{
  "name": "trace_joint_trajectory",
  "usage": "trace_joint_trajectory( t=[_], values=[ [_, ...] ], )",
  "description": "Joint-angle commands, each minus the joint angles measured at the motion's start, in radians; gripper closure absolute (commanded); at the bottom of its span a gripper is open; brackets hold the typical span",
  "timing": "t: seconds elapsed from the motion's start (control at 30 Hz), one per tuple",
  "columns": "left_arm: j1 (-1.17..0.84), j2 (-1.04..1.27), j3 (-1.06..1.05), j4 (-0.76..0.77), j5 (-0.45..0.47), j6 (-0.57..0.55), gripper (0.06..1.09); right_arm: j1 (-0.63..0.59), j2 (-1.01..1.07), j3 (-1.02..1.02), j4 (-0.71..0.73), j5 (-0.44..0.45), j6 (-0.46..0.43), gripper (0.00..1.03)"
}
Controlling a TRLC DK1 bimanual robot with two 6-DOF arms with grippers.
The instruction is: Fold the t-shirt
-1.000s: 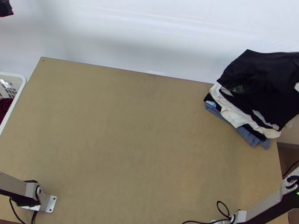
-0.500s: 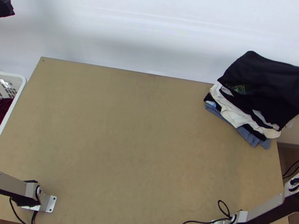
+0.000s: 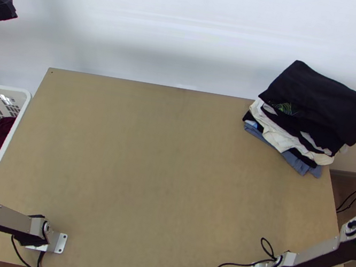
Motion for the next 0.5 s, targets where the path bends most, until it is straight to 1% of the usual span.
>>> trace_joint_trajectory(
  t=[0.0, 0.07, 0.13, 0.2, 0.27, 0.37, 0.43, 0.47],
  values=[
    [0.005, -0.024, -0.003, 0.011, 0.001, -0.012, 0.10, 0.094, -0.132, -0.102, 0.176, 0.003, -0.030, 0.05],
    [0.005, -0.025, -0.003, 0.009, 0.001, -0.012, 0.10, 0.168, -0.179, -0.212, 0.347, 0.008, -0.077, 0.05],
    [0.004, -0.030, -0.003, 0.011, 0.001, -0.012, 0.10, 0.231, -0.196, -0.304, 0.454, 0.045, -0.134, 0.05],
    [0.004, -0.033, -0.003, 0.009, 0.001, -0.012, 0.10, 0.275, -0.197, -0.405, 0.567, 0.074, -0.163, 0.06],
    [0.004, -0.037, -0.003, 0.009, 0.001, -0.012, 0.10, 0.292, -0.193, -0.526, 0.738, 0.103, -0.183, 0.07],
    [0.005, -0.043, -0.003, 0.005, -0.001, -0.012, 0.10, 0.295, -0.145, -0.691, 1.037, 0.178, -0.225, 0.09],
    [0.005, -0.051, -0.003, 0.000, -0.001, -0.010, 0.10, 0.284, -0.104, -0.746, 1.143, 0.223, -0.234, 0.10],
    [0.005, -0.053, -0.003, 0.000, -0.001, -0.009, 0.10, 0.275, -0.086, -0.769, 1.173, 0.238, -0.232, 0.10]
  ],
)
